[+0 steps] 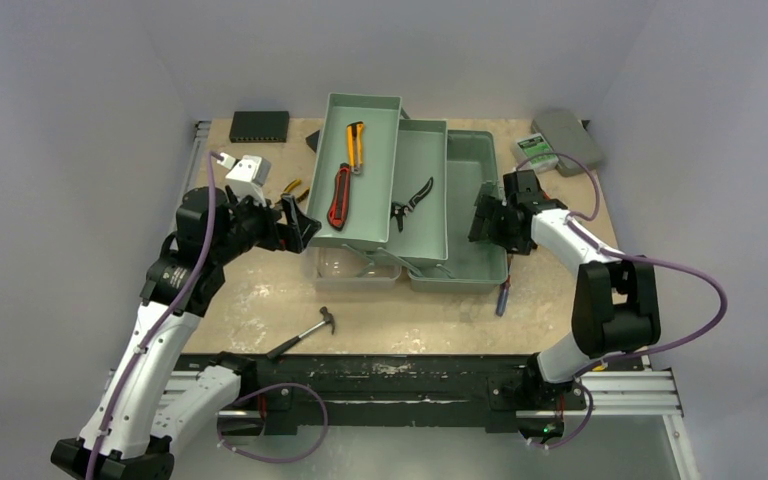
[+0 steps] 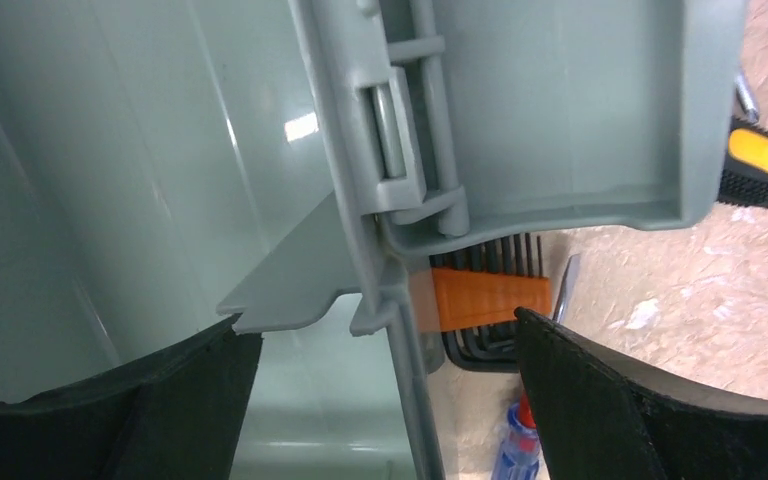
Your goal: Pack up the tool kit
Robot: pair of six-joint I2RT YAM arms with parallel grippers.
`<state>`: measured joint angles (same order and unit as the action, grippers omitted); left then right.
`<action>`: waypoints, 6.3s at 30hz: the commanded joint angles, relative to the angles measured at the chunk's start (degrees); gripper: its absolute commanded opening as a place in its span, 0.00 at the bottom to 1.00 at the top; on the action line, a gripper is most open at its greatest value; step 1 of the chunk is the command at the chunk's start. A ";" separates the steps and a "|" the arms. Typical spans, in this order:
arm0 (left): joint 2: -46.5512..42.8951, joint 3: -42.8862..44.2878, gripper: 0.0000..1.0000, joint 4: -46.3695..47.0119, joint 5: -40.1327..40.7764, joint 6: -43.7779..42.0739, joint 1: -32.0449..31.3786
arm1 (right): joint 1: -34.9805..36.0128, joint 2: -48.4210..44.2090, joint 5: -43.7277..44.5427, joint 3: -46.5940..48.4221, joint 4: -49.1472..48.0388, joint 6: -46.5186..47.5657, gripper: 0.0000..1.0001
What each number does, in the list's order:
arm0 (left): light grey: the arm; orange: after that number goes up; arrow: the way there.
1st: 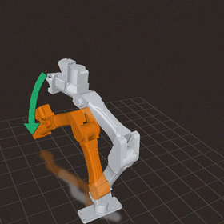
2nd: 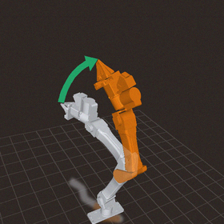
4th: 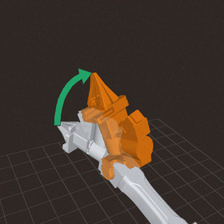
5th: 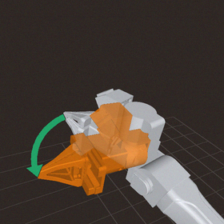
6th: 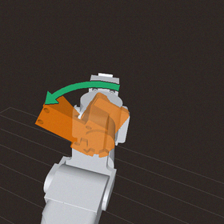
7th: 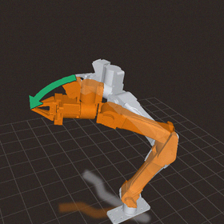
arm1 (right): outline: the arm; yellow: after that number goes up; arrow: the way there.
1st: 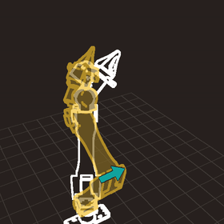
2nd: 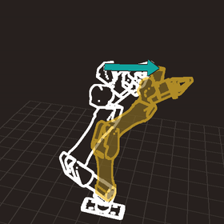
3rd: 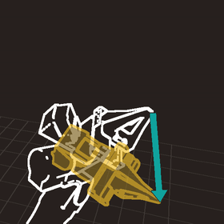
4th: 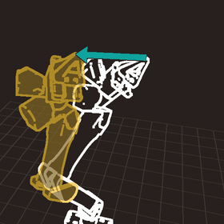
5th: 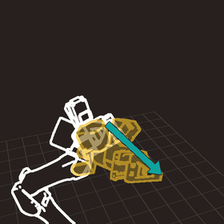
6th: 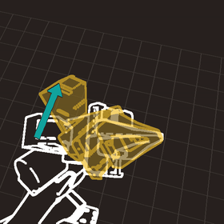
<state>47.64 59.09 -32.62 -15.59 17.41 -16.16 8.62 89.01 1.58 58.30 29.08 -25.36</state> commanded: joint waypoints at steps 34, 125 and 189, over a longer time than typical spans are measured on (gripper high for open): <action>-2.02 -0.03 0.96 1.12 1.90 -0.06 0.21 | 0.50 -16.49 1.12 0.68 5.36 -5.47 0.99; -4.92 -1.61 0.94 3.93 -0.95 -2.81 -0.10 | 20.78 2.45 -10.45 25.61 -8.85 -13.80 0.08; -6.35 -1.17 0.94 3.23 -1.23 -2.65 0.52 | -5.84 -0.55 6.06 -8.84 -6.37 -6.94 0.85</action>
<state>41.69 57.28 -30.94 -16.95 15.40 -16.12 2.87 85.67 2.28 47.16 24.05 -34.83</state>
